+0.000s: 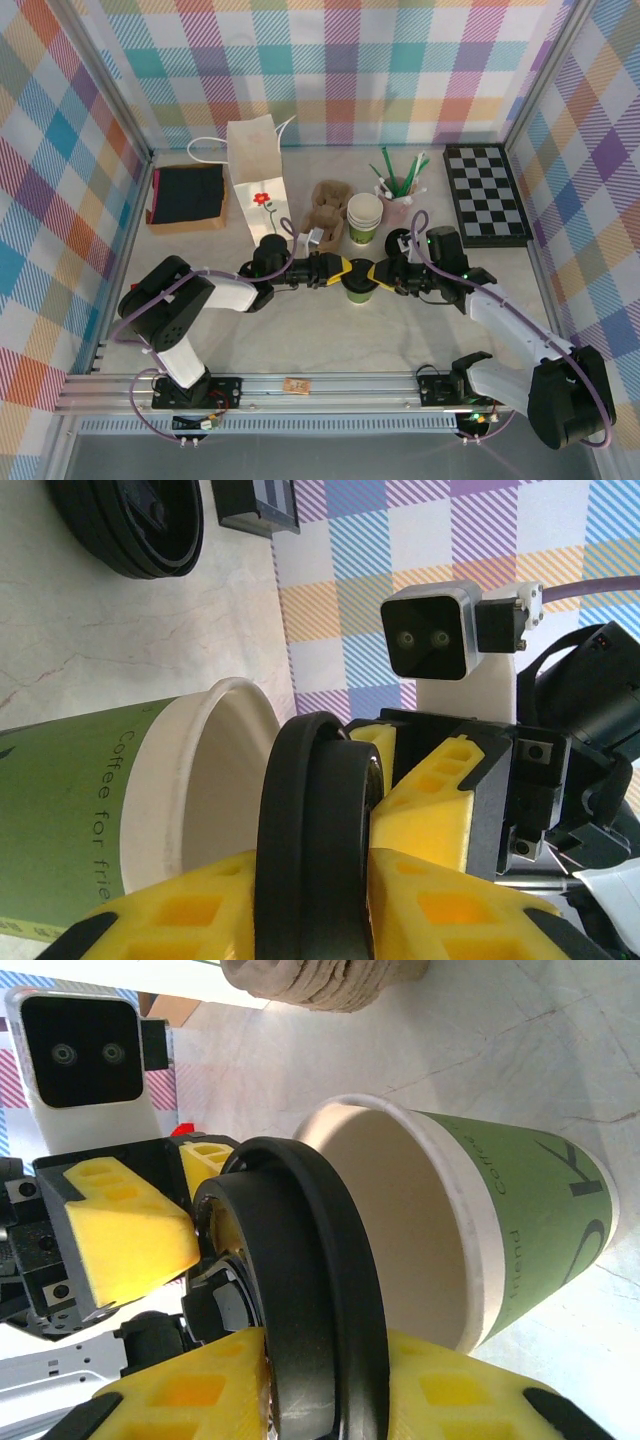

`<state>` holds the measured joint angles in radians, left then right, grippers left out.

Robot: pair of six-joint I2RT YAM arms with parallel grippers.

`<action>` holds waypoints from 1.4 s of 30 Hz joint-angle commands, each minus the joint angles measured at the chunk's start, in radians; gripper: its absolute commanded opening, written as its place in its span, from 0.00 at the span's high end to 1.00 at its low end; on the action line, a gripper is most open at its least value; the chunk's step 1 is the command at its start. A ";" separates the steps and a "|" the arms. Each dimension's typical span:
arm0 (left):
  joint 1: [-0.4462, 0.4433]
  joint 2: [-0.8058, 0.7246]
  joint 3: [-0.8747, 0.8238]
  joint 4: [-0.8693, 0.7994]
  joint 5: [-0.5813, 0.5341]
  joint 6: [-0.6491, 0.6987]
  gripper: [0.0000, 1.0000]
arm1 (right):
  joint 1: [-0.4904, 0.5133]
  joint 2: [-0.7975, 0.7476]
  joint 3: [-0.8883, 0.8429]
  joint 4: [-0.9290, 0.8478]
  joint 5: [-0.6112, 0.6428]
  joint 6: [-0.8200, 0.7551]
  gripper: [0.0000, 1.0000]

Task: Pack the takeout coffee

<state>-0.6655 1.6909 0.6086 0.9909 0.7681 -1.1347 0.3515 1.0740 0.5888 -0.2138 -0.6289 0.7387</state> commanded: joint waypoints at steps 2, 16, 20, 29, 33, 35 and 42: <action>-0.003 -0.028 0.040 -0.015 0.013 0.043 0.66 | -0.008 0.023 0.007 -0.087 0.078 -0.033 0.70; 0.004 -0.069 0.067 -0.139 0.008 0.105 0.53 | -0.022 0.026 0.042 -0.148 0.107 -0.067 0.70; 0.005 -0.083 0.081 -0.187 0.004 0.131 0.51 | -0.026 0.030 0.040 -0.157 0.118 -0.075 0.70; 0.004 -0.106 0.096 -0.241 0.001 0.153 0.51 | -0.033 0.047 0.038 -0.156 0.123 -0.079 0.69; 0.004 -0.111 0.097 -0.245 -0.004 0.153 0.50 | -0.036 0.047 0.037 -0.155 0.126 -0.081 0.69; 0.004 -0.113 0.100 -0.242 -0.003 0.150 0.47 | -0.040 0.049 0.037 -0.157 0.130 -0.081 0.68; 0.003 -0.144 0.111 -0.267 -0.007 0.153 0.34 | -0.052 0.052 0.036 -0.161 0.133 -0.088 0.68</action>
<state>-0.6651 1.5929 0.6857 0.7151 0.7570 -0.9997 0.3180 1.1042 0.6285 -0.2848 -0.5892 0.6712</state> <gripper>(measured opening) 0.655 0.317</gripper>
